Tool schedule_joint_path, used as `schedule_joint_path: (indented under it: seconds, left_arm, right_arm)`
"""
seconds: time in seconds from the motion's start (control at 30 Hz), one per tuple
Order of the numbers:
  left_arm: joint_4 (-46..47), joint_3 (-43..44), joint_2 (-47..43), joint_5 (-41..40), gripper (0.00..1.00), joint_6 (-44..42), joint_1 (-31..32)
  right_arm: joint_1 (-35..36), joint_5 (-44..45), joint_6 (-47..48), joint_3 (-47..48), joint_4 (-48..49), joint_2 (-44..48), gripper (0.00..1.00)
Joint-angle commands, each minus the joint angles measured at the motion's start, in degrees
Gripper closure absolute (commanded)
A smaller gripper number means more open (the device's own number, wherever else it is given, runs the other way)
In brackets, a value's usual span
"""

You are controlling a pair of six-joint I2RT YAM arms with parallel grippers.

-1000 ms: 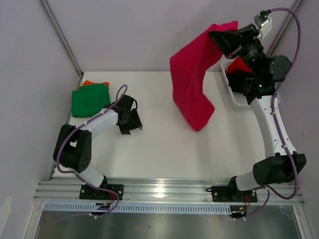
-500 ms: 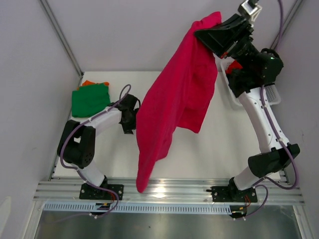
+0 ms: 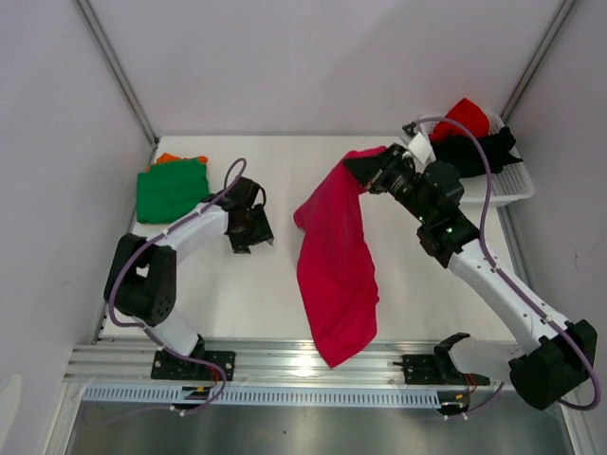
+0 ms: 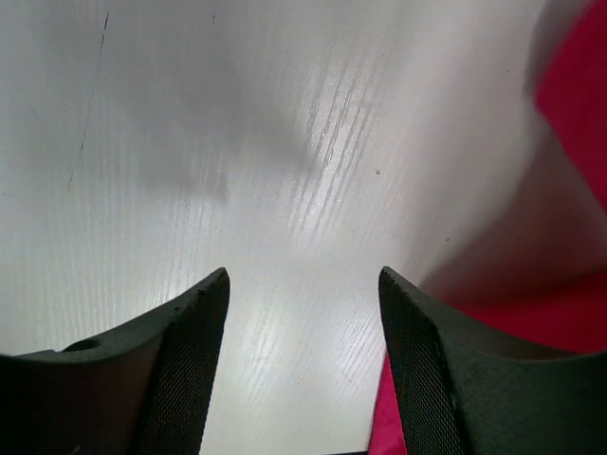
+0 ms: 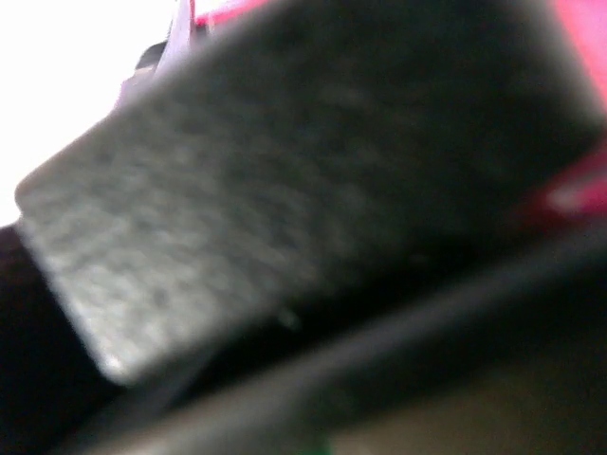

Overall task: Fold and stack the t-shirts
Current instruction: Move the tshirt to the center of the board

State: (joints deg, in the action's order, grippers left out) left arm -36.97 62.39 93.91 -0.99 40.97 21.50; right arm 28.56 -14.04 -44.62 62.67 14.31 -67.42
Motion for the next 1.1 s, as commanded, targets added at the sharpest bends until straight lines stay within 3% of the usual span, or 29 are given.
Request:
schedule_joint_path:
  seconds: [0.0,0.17,0.33,0.43,0.47,0.6,0.63,0.73,1.07]
  left_arm:
    - [-0.65,2.12,-3.29,-0.85,0.33,-0.10,0.56]
    - [-1.00,1.68,-3.47,-0.94,0.33,0.42,0.56]
    - [-1.26,1.42,-3.21,-0.76,0.33,1.13,0.74]
    - [-1.26,1.51,-3.47,-1.03,0.33,1.30,1.18]
    - [-1.26,1.68,-3.56,-0.94,0.33,1.39,1.09]
    - [-1.26,2.12,-3.64,-0.76,0.33,1.57,1.44]
    - [-1.26,2.12,-3.64,-0.76,0.33,1.57,1.53]
    - [-1.17,2.03,-3.47,-0.76,0.33,1.57,1.71]
    - [-0.30,2.03,-2.15,-0.15,0.33,1.74,1.71]
  right_arm:
    - [0.45,14.03,11.13,-3.42,-9.19,0.62,1.00]
    - [2.90,27.44,13.68,-5.37,-14.12,1.68,1.00]
    - [8.60,47.94,13.15,3.83,-29.48,-2.18,1.00]
    - [13.78,54.47,16.92,6.75,-30.22,-4.21,1.00]
    - [14.76,53.52,18.50,6.93,-29.00,-4.47,1.00]
    - [17.05,34.39,23.96,7.02,-17.51,-4.56,1.00]
    - [17.41,25.56,24.75,7.20,-15.82,-4.65,1.00]
    - [19.43,14.09,25.20,11.14,-11.67,-5.61,1.00]
    - [22.24,-9.58,14.05,26.00,-3.59,-9.49,1.00]
